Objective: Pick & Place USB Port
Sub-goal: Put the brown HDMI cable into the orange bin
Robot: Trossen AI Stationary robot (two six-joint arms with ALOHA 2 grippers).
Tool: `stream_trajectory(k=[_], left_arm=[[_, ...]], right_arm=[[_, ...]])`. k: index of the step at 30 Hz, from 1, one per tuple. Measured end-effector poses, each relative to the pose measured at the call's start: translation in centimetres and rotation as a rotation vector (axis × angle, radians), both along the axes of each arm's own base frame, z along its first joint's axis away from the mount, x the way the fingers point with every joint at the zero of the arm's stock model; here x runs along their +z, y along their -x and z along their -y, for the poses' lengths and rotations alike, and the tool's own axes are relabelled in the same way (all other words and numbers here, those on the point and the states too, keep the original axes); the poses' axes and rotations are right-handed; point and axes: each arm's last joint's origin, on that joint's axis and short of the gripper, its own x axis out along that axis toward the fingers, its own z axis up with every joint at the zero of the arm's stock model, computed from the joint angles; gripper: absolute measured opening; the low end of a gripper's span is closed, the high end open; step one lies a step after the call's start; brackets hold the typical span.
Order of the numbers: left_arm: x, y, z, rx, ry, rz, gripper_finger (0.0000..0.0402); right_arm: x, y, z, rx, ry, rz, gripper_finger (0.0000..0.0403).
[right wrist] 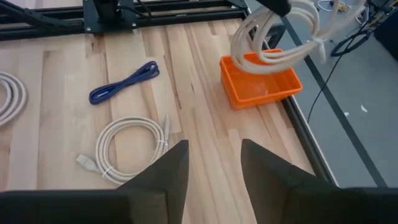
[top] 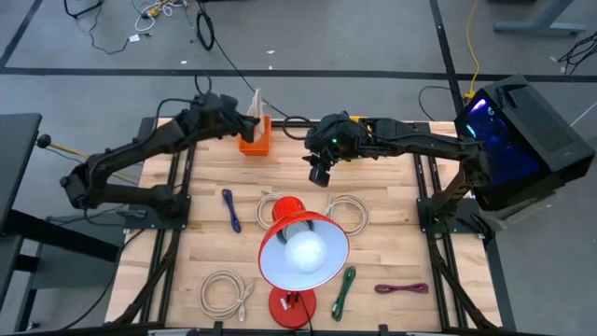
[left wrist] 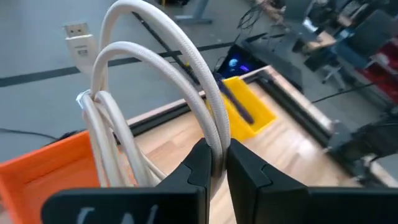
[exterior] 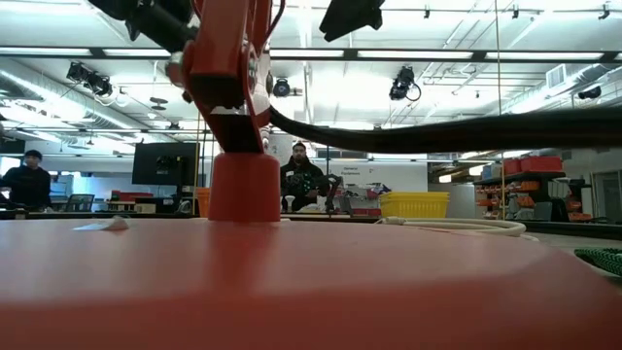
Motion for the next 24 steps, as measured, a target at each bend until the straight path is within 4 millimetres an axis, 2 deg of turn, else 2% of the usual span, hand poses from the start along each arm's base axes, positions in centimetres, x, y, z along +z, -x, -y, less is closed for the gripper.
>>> stream_trajectory(k=[5,12,24], left_arm=[[-0.7,0.6,-1.0,0.009,0.008,-0.058,0.0033],[-0.8,1.4,-2.0,0.043,0.01,-0.062,0.0032],[-3.2,-0.4,-3.9,0.005,0.081,-0.071,0.0032]], right_arm=[[0.0,0.0,0.0,-0.003,-0.003,0.001,0.0148],[0.0,0.0,0.0,-0.023,-0.009,0.005,0.0149],[-0.1,0.0,0.1,-0.047,-0.021,0.01,0.0149]])
